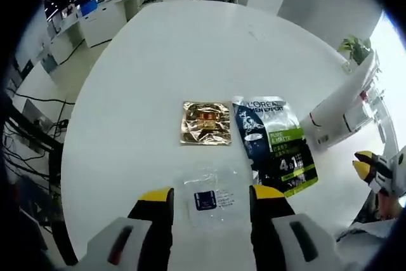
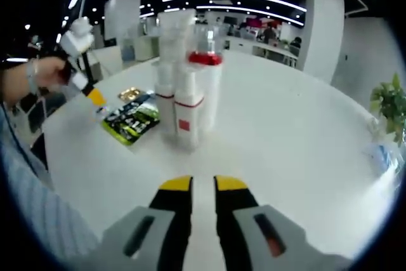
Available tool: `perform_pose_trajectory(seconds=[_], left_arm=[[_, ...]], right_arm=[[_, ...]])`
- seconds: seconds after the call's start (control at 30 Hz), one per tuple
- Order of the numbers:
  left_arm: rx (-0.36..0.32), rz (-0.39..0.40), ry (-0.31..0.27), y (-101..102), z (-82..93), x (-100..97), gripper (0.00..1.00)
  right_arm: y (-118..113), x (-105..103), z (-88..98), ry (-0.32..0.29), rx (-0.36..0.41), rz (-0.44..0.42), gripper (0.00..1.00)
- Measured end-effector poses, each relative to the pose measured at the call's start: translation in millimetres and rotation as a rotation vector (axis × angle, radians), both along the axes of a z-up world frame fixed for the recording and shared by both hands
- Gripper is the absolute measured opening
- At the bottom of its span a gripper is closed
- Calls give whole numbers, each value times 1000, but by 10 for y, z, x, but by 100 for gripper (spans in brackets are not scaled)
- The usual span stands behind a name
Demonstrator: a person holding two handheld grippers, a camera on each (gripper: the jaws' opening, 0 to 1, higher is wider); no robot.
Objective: Arrange the skincare products in the storage area until every visible bottle or jar stands upright without overlapping.
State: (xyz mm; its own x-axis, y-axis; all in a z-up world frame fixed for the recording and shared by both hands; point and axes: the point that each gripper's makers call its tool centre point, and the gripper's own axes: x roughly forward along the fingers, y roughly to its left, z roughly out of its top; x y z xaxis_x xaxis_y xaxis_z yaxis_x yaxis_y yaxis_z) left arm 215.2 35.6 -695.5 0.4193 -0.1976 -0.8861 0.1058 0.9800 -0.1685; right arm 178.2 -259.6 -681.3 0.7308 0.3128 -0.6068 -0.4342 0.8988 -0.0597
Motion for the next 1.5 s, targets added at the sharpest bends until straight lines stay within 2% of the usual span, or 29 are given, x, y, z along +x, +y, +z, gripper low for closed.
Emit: perform_pose_trajectory(seconds=[0.03,0.07,0.2,0.27,0.5,0.6,0.73,0.8,1.5], left_arm=[[1,2,2,17,4,8,49],[-20,-19,-30,32,38,104,49],[-73,-28,-89,40,85,316,47],[-97,-24,-99,34,68,398,47],[-125,-26,-99,0,-74,568,47],[-144,-22,-80,-29,-135,607,47],[-134,-17,-51,-29,-219,594,45],[-127,-19,-57,-26,-214,575,42],[-162,-24,-43,-88,-187,527,41]], right_arm=[[-6,1,-2,1,-1,-1,12],[-15,2,-4,2,-4,-3,12],[-28,13,4,0,-5,-8,12],[-31,19,9,-1,-5,-10,12],[-63,-1,10,-3,-12,-23,12],[-105,-27,-11,3,-17,-33,12],[-141,-48,-27,9,-20,-44,12],[-153,-55,-24,8,-21,-48,12],[-138,-59,-34,11,-22,-42,12]])
